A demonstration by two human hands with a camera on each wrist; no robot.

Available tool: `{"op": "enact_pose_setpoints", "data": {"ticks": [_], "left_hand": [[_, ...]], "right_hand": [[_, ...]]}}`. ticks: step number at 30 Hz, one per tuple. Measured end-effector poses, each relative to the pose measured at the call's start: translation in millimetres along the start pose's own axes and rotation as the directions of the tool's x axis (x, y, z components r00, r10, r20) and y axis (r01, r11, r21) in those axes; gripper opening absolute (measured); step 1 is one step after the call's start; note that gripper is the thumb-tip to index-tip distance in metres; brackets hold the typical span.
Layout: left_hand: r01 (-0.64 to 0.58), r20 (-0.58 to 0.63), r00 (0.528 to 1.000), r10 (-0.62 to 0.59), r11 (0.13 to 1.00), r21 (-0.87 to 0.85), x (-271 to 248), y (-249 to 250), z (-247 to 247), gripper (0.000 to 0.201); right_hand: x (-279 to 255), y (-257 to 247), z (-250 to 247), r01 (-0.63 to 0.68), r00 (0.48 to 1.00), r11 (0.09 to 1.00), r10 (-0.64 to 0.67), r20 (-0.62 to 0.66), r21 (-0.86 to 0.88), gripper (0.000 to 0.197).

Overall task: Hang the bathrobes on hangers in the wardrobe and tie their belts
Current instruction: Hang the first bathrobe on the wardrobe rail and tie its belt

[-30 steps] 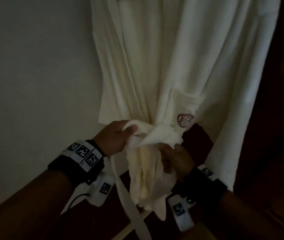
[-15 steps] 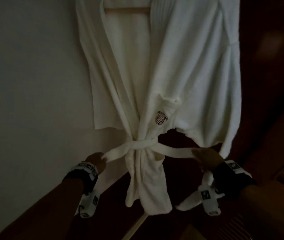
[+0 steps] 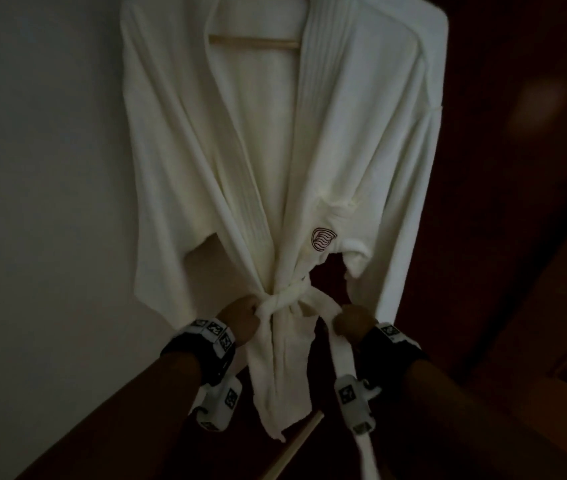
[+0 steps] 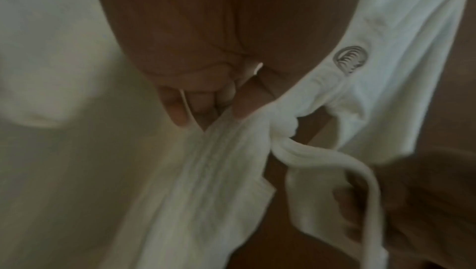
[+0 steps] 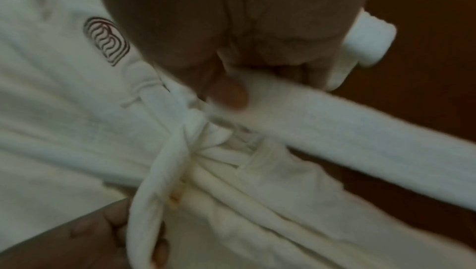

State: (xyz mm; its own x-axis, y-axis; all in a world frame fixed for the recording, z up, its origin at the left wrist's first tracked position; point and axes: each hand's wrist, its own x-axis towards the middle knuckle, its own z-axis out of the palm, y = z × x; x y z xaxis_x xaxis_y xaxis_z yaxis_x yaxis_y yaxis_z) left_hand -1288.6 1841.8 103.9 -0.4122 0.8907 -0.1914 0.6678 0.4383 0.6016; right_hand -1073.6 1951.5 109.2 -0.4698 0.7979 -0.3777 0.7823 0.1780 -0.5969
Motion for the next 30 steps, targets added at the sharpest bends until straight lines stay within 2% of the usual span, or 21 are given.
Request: {"op": "enact_pose_setpoints", "data": {"ticks": [2, 5, 6, 7, 9, 11, 14, 16, 17, 18, 19, 20, 21, 22, 23, 24, 25, 26, 28, 29, 30], "left_hand": [[0.018, 0.01, 1.0, -0.016, 0.986, -0.169, -0.6, 7.9, 2.4, 0.034], [0.0, 0.042, 0.999, 0.015, 0.941, -0.338, -7.4, 22.2, -6.9, 0.048], [-0.016, 0.053, 0.998, 0.034, 0.951, -0.31, -10.7, 25.7, -14.4, 0.053], [-0.05, 0.013, 0.998, 0.055, 0.973, -0.223, -11.6, 24.2, -23.5, 0.053], [-0.059, -0.142, 0.988, 0.056, 0.998, -0.02, -9.9, 11.4, -41.8, 0.052], [0.007, -0.223, 0.975, 0.01, 0.997, 0.072, -7.9, -2.9, -51.1, 0.046], [-0.088, -0.243, 0.961, 0.129, 0.981, 0.171, -6.7, 7.6, -50.9, 0.037], [-0.272, -0.346, 0.876, 0.336, 0.936, 0.222, -9.6, 31.7, -67.3, 0.037], [-0.363, -0.417, 0.806, 0.42, 0.907, 0.211, -12.2, 46.2, -85.0, 0.039], [-0.442, -0.509, 0.715, 0.479, 0.874, 0.203, -15.6, 64.5, -106.5, 0.041], [-0.492, -0.613, 0.603, 0.51, 0.843, 0.217, -20.1, 86.8, -131.4, 0.042], [-0.524, -0.711, 0.483, 0.512, 0.819, 0.234, -24.0, 110.9, -158.6, 0.039], [-0.547, -0.782, 0.37, 0.501, 0.798, 0.253, -28.3, 135.9, -186.8, 0.033], [-0.568, -0.821, 0.285, 0.495, 0.777, 0.271, -31.3, 159.7, -214.2, 0.029], [-0.568, -0.838, 0.224, 0.497, 0.766, 0.301, -32.7, 182.7, -241.9, 0.034], [-0.53, -0.836, 0.202, 0.511, 0.775, 0.345, -32.6, 203.6, -267.3, 0.047], [-0.462, -0.817, 0.223, 0.532, 0.796, 0.392, -31.9, 222.2, -289.2, 0.062], [-0.382, -0.797, 0.28, 0.535, 0.824, 0.419, -31.0, 239.1, -305.6, 0.072], [-0.245, -0.729, 0.466, 0.501, 0.865, 0.438, -24.3, 263.5, -321.5, 0.079], [-0.195, -0.686, 0.533, 0.495, 0.861, 0.47, -19.0, 269.5, -321.7, 0.079], [-0.142, -0.673, 0.55, 0.494, 0.85, 0.508, -14.4, 271.0, -319.3, 0.079]], "right_hand": [[2.8, -10.3, -2.5, 0.093, 0.995, 0.989, -0.087, -0.055, 0.112, 0.017], [-4.3, -25.0, -4.8, 0.192, 0.981, 0.971, -0.195, 0.006, 0.144, 0.029], [-1.9, -23.0, -9.7, 0.206, 0.976, 0.972, -0.213, 0.053, 0.113, 0.03], [1.2, -16.7, -20.5, 0.219, 0.975, 0.974, -0.22, 0.026, 0.057, 0.03], [8.9, 2.6, -48.8, 0.132, 0.982, 0.991, -0.132, -0.137, -0.009, 0.039], [11.7, 19.1, -69.9, 0.043, 0.968, 0.994, -0.067, -0.243, -0.103, 0.044], [6.3, 16.6, -82.4, 0.137, 0.943, 0.957, -0.205, -0.261, -0.255, 0.039], [-5.8, -2.7, -91.8, 0.277, 0.881, 0.916, -0.362, -0.303, -0.29, 0.032], [-13.3, -13.4, -103.2, 0.369, 0.814, 0.881, -0.46, -0.354, -0.296, 0.031], [-24.6, -27.8, -118.2, 0.469, 0.711, 0.835, -0.55, -0.439, -0.286, 0.033], [-38.7, -45.5, -137.0, 0.559, 0.575, 0.768, -0.63, -0.522, -0.312, 0.033], [-54.3, -64.4, -157.8, 0.632, 0.405, 0.681, -0.697, -0.593, -0.369, 0.032], [-72.1, -85.0, -180.4, 0.662, 0.235, 0.607, -0.725, -0.647, -0.44, 0.03], [-88.1, -106.2, -203.6, 0.654, 0.094, 0.56, -0.727, -0.68, -0.509, 0.033], [-99.8, -126.1, -225.9, 0.623, 0.0, 0.541, -0.723, -0.691, -0.565, 0.039], [-109.1, -145.6, -246.7, 0.582, -0.042, 0.545, -0.721, -0.692, -0.604, 0.047], [-114.4, -164.2, -265.3, 0.538, -0.034, 0.563, -0.729, -0.683, -0.627, 0.054], [-115.5, -181.1, -280.7, 0.492, 0.017, 0.58, -0.752, -0.659, -0.649, 0.059], [-110.6, -207.3, -301.5, 0.421, 0.164, 0.575, -0.808, -0.565, -0.701, 0.061], [-105.9, -214.7, -308.3, 0.418, 0.238, 0.56, -0.827, -0.509, -0.715, 0.057], [-101.8, -218.7, -313.9, 0.424, 0.311, 0.549, -0.835, -0.453, -0.72, 0.052]]}}
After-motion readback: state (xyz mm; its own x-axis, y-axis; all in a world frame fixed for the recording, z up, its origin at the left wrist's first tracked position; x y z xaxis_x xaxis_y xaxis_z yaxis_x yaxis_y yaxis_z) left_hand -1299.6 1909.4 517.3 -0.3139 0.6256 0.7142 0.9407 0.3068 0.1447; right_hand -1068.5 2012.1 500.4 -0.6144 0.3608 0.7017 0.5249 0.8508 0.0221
